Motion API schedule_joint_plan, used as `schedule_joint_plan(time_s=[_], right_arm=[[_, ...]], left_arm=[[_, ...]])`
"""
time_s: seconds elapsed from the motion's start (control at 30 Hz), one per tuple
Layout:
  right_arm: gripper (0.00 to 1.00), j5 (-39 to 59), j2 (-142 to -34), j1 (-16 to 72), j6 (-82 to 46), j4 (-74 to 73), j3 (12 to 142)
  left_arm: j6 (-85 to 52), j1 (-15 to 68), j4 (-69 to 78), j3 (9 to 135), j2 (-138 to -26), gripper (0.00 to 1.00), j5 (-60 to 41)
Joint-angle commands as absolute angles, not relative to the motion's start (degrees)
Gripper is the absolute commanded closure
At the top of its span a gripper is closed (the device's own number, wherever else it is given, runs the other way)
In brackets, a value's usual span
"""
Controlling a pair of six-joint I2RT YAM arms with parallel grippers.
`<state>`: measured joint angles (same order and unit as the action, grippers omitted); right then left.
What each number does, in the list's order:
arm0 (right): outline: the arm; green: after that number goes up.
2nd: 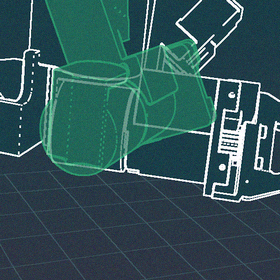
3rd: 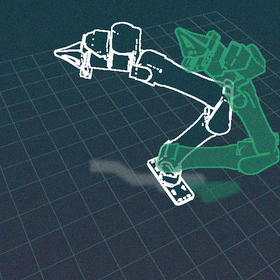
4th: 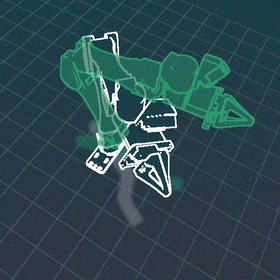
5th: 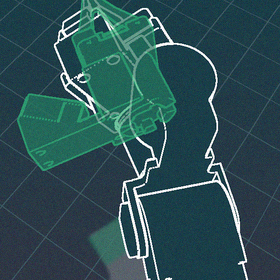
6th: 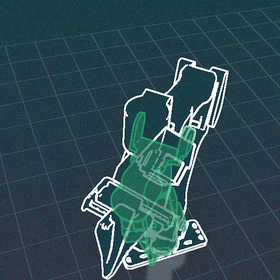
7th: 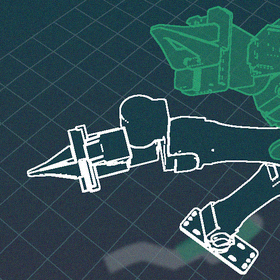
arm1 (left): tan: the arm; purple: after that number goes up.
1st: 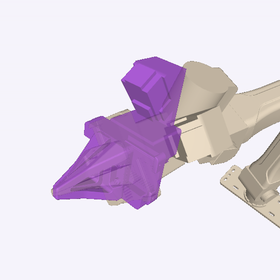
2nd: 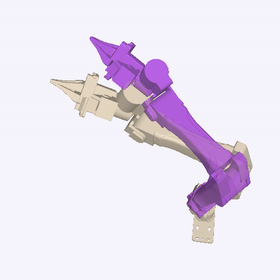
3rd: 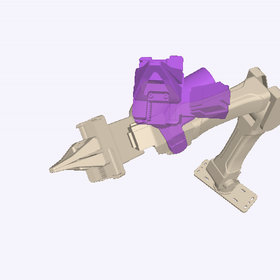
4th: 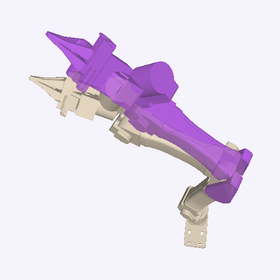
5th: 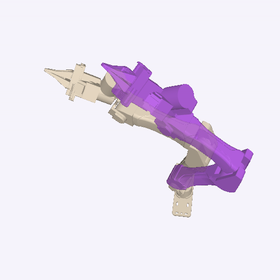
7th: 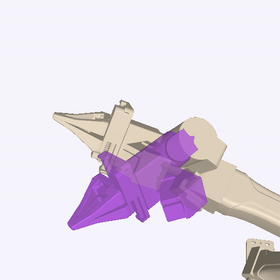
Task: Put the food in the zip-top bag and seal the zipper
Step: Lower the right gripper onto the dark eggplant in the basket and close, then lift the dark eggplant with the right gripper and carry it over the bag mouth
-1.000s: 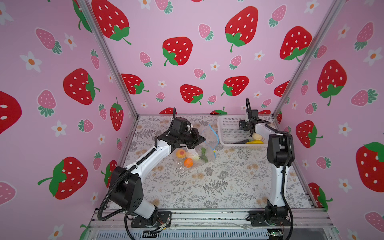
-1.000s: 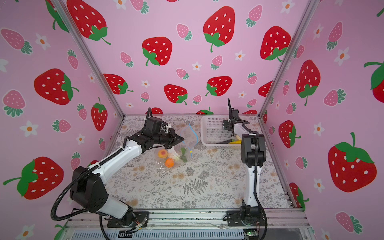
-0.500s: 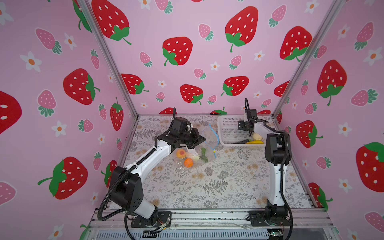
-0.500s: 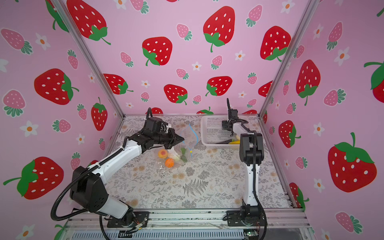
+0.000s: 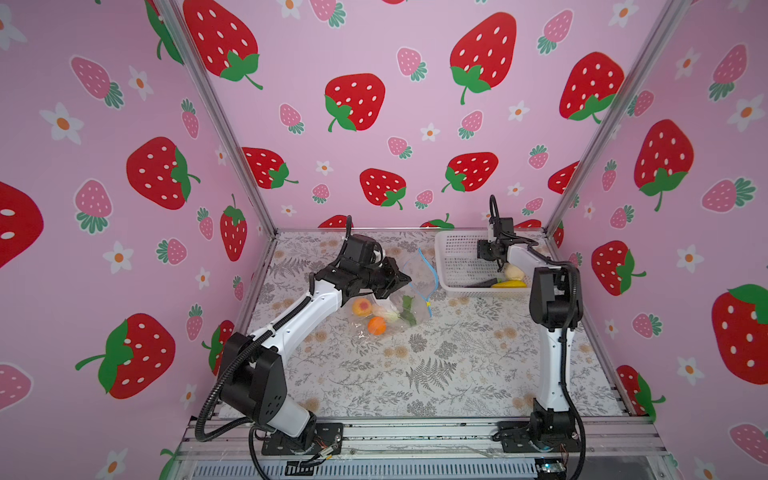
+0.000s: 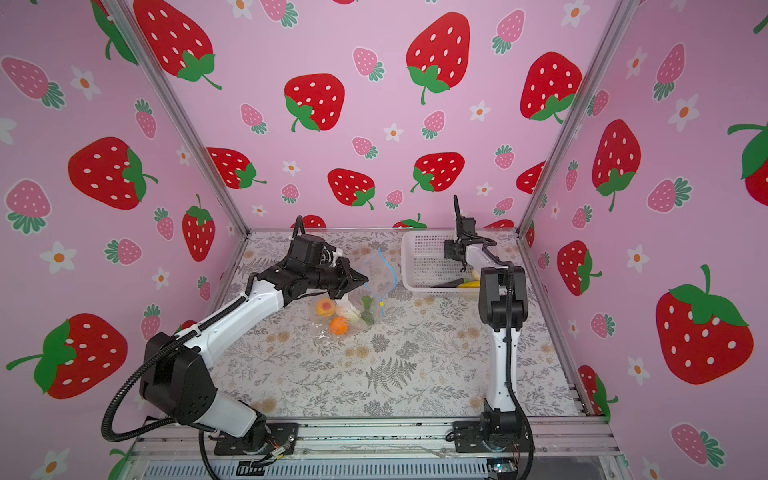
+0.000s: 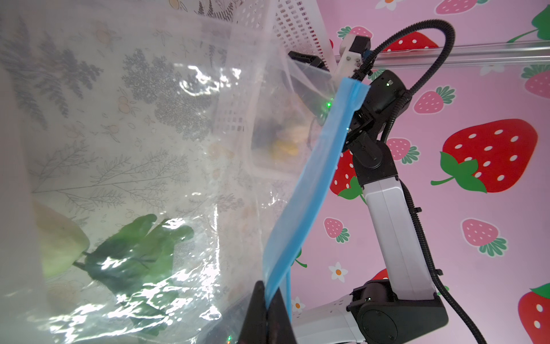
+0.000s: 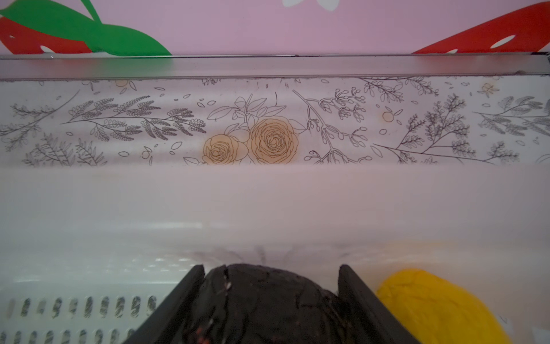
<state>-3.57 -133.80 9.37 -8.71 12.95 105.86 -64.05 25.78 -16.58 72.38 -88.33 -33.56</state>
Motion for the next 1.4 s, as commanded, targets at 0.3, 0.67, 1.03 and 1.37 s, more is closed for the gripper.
schedule_joint_plan(time_s=[0.3,0.67,1.03,1.37], right_arm=[[0.40,-0.88,-130.25,11.02,-10.15,12.78,103.57],[0.41,0.00,-121.83,13.24,-11.86,11.27,95.82],[0.41,2.88,-108.58,17.67,-13.94,11.45,87.63],[0.41,11.48,-94.40,23.47,-17.06,13.09,82.59]], left_arm=[[-63.31,26.08,-16.96,74.51,-88.12,1.00,-34.02],[-63.37,26.10,-16.88,73.39,-86.75,1.00,-33.26],[-62.16,26.43,-19.77,73.90,-86.61,1.00,-32.23],[-60.92,27.76,-23.16,77.82,-87.85,1.00,-31.00]])
